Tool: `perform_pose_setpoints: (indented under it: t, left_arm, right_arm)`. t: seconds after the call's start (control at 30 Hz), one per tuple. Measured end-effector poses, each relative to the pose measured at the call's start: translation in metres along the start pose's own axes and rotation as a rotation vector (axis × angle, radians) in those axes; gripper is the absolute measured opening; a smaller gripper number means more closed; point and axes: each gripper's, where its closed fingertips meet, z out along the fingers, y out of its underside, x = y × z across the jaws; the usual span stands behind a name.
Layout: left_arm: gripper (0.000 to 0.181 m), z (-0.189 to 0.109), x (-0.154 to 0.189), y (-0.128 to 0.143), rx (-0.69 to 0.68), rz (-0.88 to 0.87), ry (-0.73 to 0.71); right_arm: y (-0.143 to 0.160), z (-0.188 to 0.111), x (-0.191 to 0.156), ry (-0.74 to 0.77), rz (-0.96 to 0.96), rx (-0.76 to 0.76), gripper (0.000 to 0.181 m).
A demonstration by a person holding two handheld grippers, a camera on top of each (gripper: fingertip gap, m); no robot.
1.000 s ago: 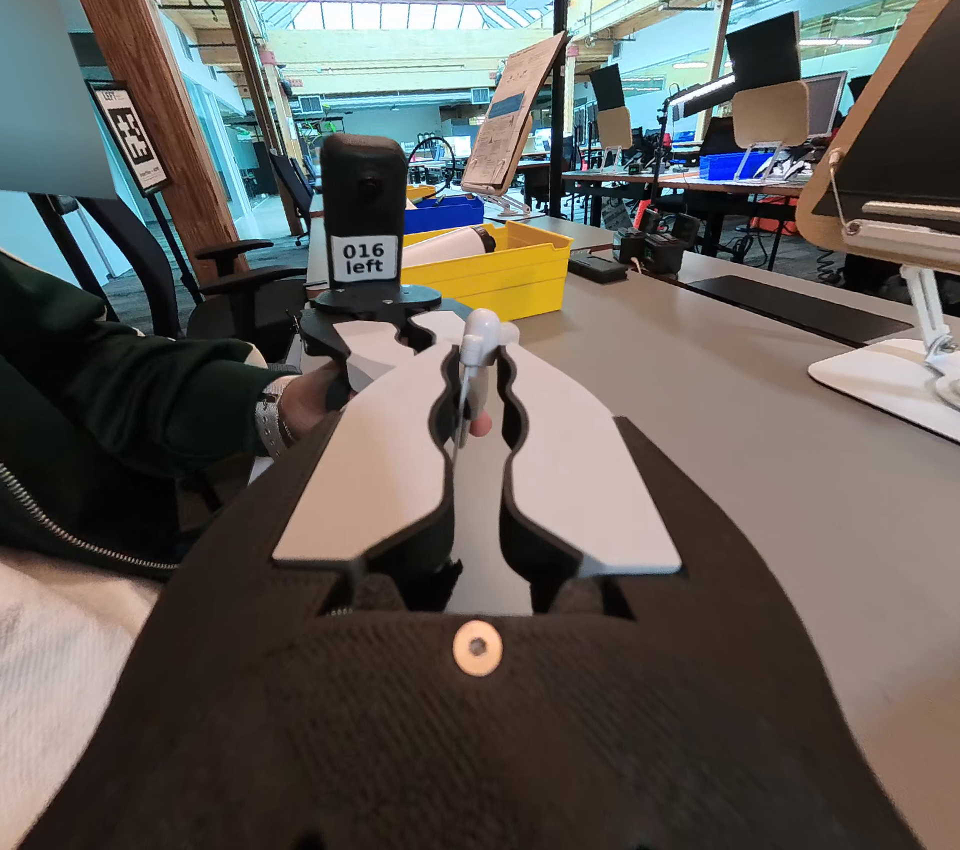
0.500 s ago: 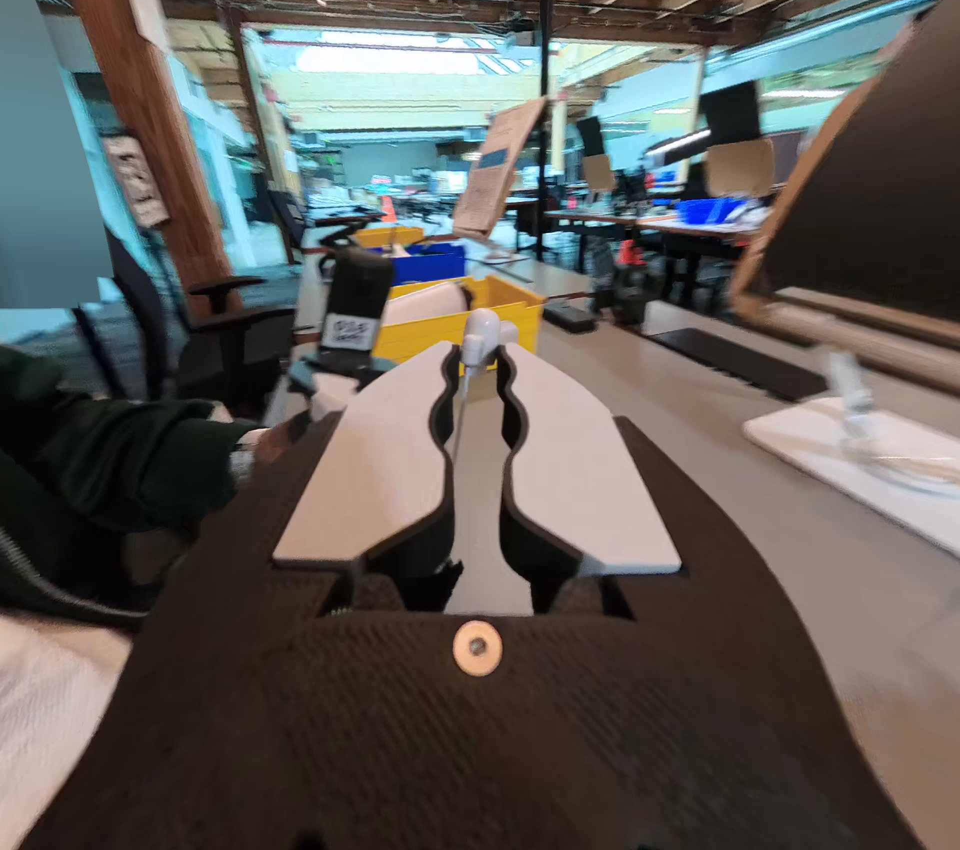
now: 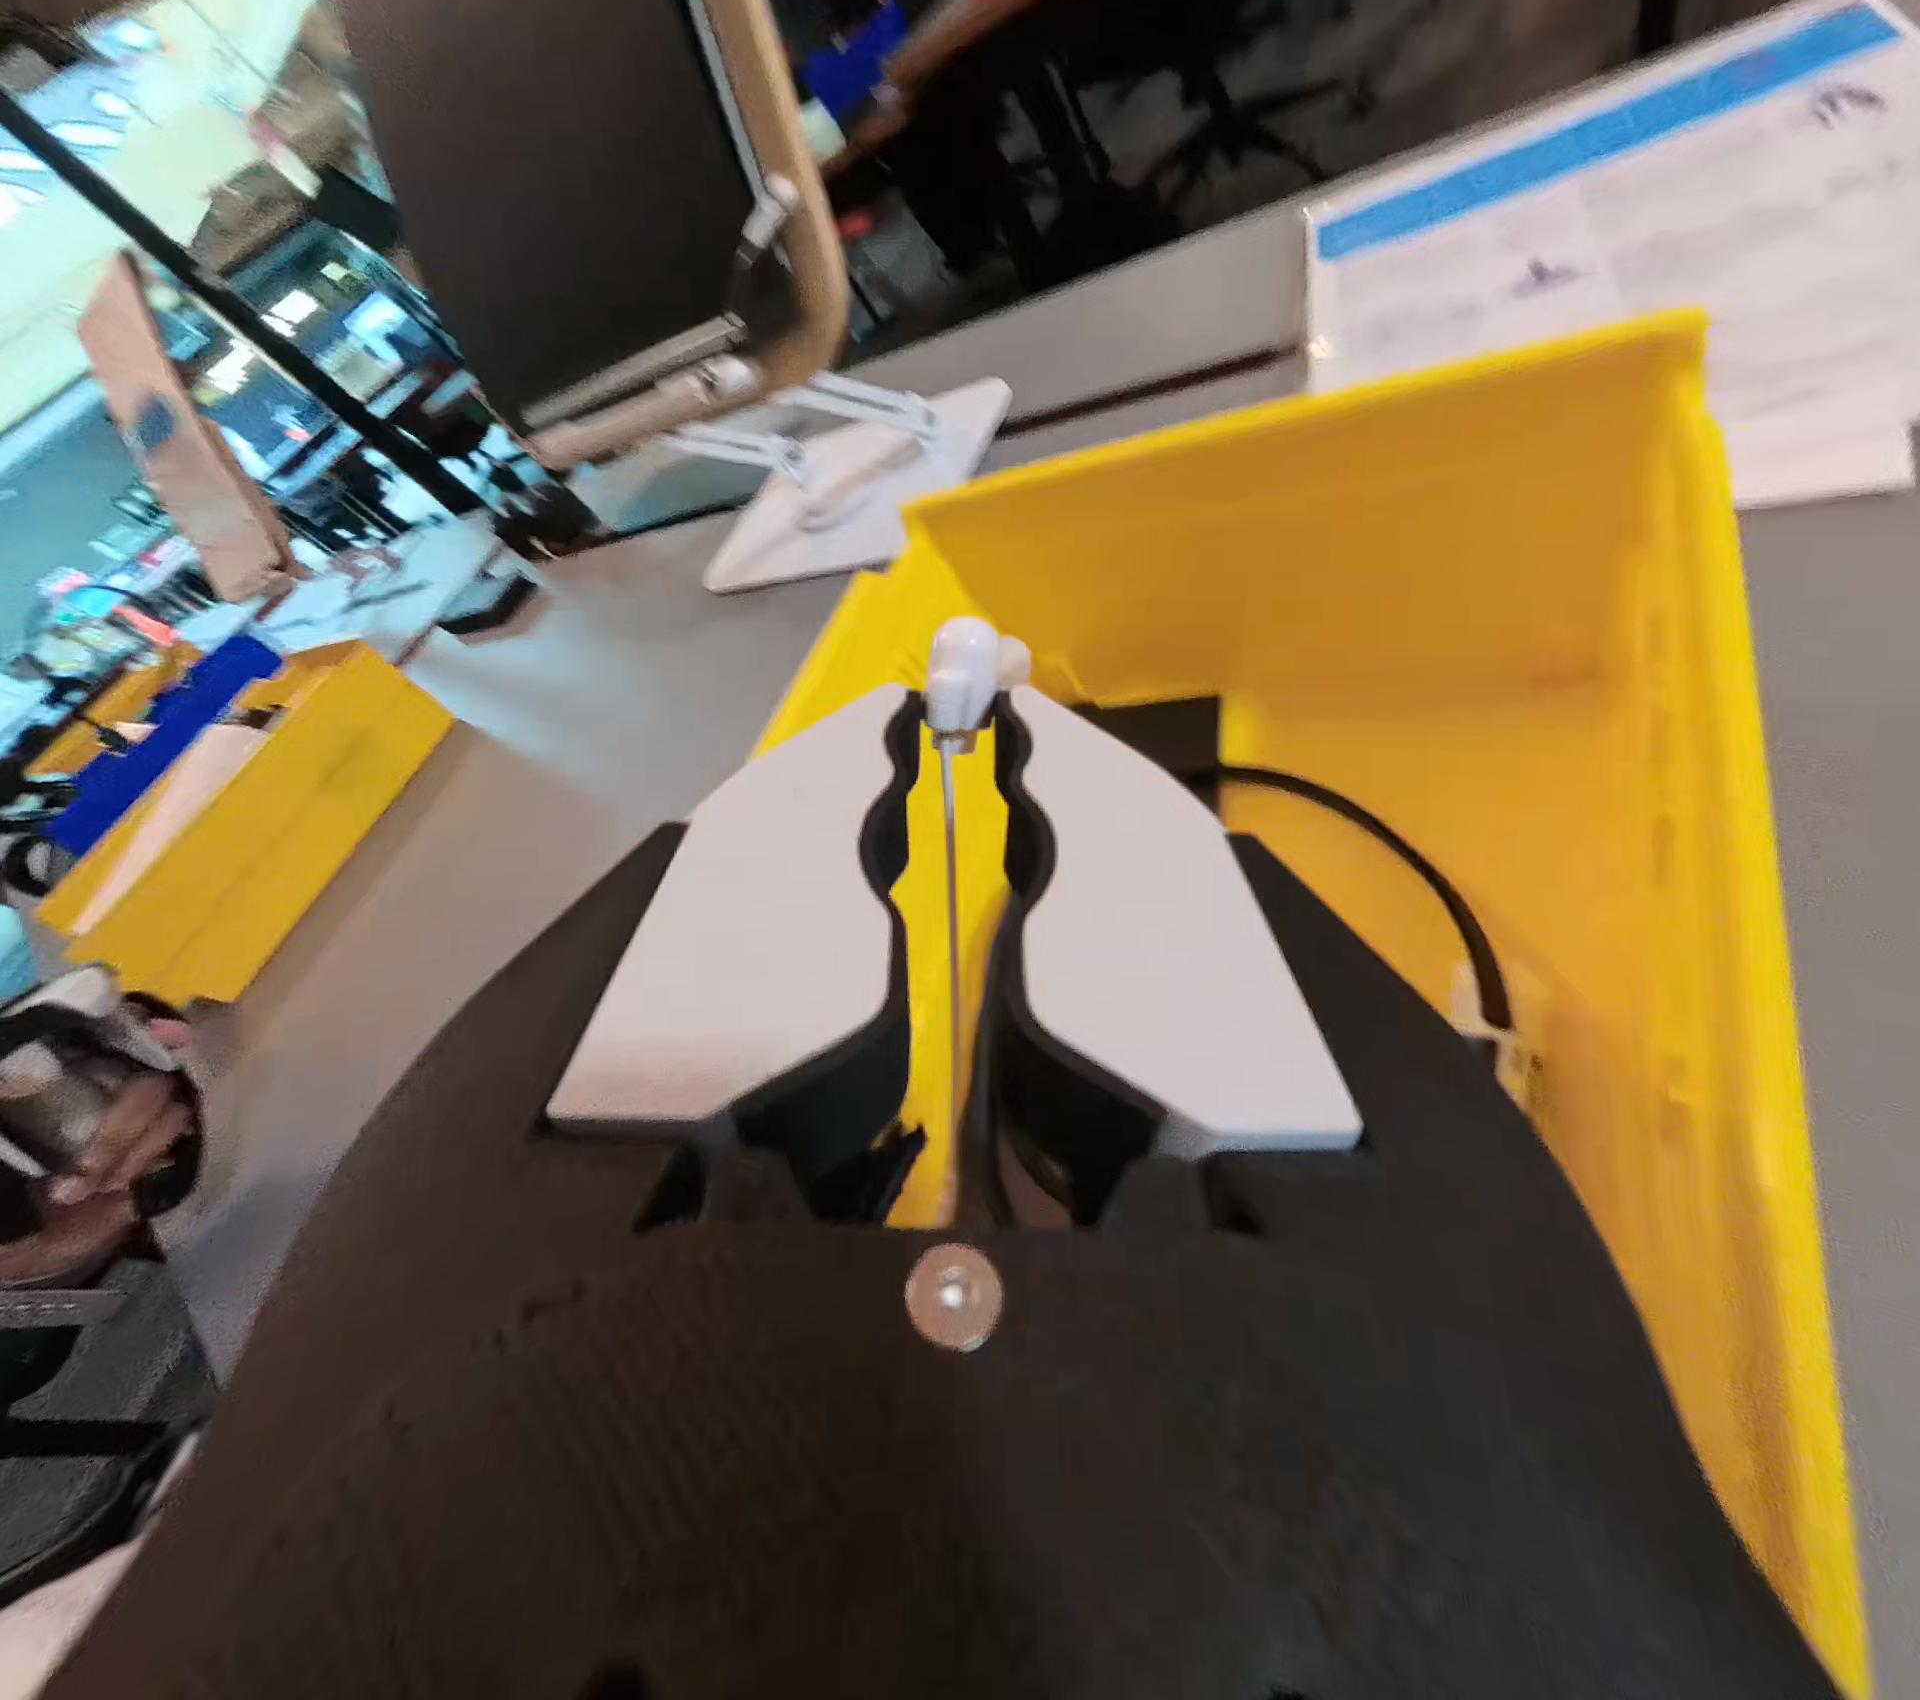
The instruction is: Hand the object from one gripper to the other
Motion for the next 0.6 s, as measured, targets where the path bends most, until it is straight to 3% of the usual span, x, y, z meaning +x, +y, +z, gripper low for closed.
perform_pose_setpoints:
  t: [0.33, 0.43, 0.6]
  left_arm:
    - [0.029, 0.014, 0.004, 0.013, -0.074, 0.043, 0.026]
    - [0.029, 0.014, 0.002, 0.010, -0.078, 0.057, 0.026]
    - [0.029, 0.009, -0.008, -0.007, -0.013, 0.039, 0.024]
  right_arm:
    - [0.055, 0.018, 0.031, 0.156, -0.006, -0.225, 0.019]
    - [0.053, 0.014, 0.032, 0.188, -0.008, -0.195, 0.039]
    - [0.022, -0.006, 0.002, 0.190, -0.141, -0.035, 0.040]
